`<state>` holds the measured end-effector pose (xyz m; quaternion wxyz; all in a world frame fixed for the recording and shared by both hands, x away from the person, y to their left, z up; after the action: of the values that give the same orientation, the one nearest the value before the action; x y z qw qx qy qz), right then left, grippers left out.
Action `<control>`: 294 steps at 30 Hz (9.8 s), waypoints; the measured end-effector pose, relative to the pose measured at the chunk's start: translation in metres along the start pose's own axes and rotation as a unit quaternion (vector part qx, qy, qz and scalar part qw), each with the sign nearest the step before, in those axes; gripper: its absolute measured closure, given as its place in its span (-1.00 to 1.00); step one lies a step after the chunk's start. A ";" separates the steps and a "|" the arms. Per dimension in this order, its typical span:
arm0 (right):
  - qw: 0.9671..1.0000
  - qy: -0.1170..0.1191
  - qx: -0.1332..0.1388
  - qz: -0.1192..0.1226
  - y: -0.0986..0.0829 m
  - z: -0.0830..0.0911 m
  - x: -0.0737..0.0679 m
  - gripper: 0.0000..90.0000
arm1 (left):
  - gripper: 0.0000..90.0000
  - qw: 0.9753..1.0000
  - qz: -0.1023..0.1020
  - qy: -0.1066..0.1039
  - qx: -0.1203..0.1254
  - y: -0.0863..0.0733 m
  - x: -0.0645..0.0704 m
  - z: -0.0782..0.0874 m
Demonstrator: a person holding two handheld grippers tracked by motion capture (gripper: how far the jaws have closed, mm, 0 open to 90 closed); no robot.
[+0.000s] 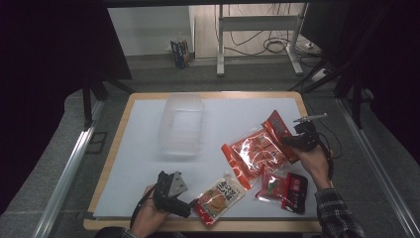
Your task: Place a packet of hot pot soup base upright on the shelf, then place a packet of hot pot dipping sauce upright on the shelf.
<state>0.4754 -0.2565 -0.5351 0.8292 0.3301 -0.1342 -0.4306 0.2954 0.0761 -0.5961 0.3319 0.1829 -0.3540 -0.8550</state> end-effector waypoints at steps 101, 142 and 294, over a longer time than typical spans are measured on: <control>0.982 0.109 0.129 0.085 0.300 -0.017 -0.211 0.97 | -1.00 0.999 0.024 -0.015 0.027 0.007 0.000 0.007; 0.993 0.049 0.072 0.082 0.270 -0.116 -0.189 0.90 | -1.00 0.999 0.015 -0.023 0.018 0.006 0.005 0.004; 0.981 0.071 0.005 0.181 -0.070 0.027 -0.161 0.95 | -1.00 0.999 0.008 -0.023 0.022 0.007 0.009 0.005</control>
<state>0.3220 -0.1677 -0.5517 0.8993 0.3339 -0.1348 -0.2484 0.2892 0.0687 -0.5878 0.3264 0.1672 -0.3815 -0.8485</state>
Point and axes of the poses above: each handheld gripper's, and its own axes: z roughly backward along the jaws, y roughly out of its top, x roughly to its right, the point moved 10 cm from there along -z, roughly forward along the jaws, and after that the axes turned 6 degrees about z, right-handed, at the moved point
